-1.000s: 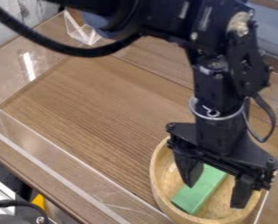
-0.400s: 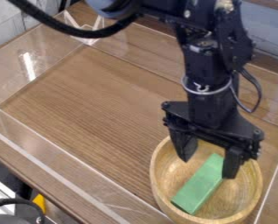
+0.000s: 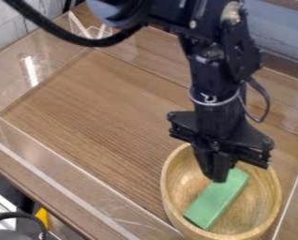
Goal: Put the green block in the brown bowl
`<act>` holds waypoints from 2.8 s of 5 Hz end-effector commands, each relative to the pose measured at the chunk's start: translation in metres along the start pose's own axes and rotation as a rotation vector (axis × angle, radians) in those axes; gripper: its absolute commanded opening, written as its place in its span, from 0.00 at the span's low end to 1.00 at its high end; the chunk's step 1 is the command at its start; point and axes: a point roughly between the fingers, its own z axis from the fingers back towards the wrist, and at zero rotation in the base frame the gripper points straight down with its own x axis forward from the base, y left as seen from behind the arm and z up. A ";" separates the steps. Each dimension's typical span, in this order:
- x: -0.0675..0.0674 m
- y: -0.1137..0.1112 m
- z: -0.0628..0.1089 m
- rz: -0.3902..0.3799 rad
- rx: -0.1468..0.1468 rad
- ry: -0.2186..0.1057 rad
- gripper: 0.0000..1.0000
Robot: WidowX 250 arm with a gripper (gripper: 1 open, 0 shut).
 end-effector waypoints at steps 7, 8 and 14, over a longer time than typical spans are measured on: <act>0.023 -0.015 0.014 -0.182 -0.014 0.042 0.00; 0.030 -0.021 0.023 -0.190 -0.018 0.045 0.00; 0.068 0.030 0.061 -0.082 0.042 -0.004 1.00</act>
